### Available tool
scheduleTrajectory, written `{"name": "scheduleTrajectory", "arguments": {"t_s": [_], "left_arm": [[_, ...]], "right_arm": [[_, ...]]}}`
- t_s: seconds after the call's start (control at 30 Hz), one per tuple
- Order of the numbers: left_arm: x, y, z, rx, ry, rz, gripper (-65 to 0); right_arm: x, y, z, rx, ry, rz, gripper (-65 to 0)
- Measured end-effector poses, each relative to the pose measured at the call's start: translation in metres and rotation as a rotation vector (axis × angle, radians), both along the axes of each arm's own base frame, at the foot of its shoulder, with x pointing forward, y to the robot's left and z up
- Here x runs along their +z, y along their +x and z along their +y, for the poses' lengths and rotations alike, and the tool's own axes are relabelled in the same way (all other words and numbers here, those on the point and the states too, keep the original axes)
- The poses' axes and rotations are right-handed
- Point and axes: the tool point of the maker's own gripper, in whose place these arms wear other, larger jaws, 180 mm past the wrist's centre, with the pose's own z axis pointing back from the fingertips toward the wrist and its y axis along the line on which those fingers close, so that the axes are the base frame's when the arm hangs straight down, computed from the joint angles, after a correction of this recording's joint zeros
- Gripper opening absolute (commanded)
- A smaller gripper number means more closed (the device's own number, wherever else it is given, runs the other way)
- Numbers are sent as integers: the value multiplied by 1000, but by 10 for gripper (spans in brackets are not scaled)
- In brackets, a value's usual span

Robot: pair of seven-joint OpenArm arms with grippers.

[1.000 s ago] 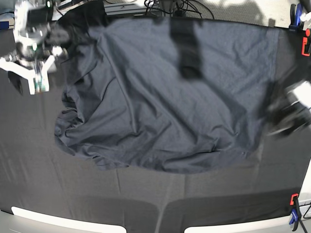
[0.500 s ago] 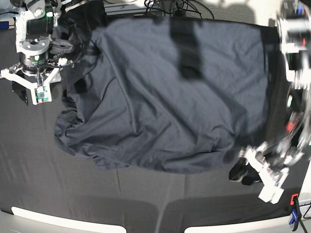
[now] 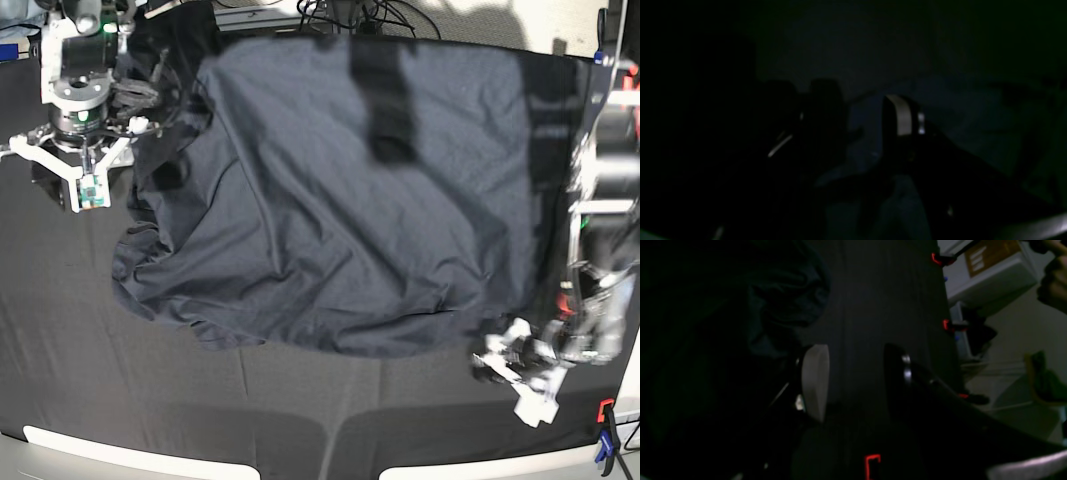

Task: Layout the t-shirt on the table in an organized manner, then fold the t-shirt properly
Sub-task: 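Grasp the hem corner with the left gripper and pull it outward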

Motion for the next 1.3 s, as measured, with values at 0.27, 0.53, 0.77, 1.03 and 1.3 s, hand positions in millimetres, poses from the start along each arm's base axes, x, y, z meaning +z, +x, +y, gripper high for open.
{"name": "scheduleTrajectory", "arguments": {"t_s": [0.27, 0.53, 0.77, 1.03, 1.3], "left_arm": [[-23, 5, 30, 155, 160, -80, -384], [-29, 0, 55, 211, 207, -105, -384], [-65, -33, 32, 141, 116, -24, -384], [-64, -37, 20, 72, 76, -18, -498], [-53, -30, 11, 31, 67, -44, -650]], "right_arm": [[-9, -9, 3, -29, 31, 30, -385], [-24, -29, 2, -31, 28, 102, -385], [-23, -28, 3, -29, 27, 97, -385], [-23, -28, 3, -29, 27, 97, -385], [-22, -27, 3, -25, 28, 92, -385]]}}
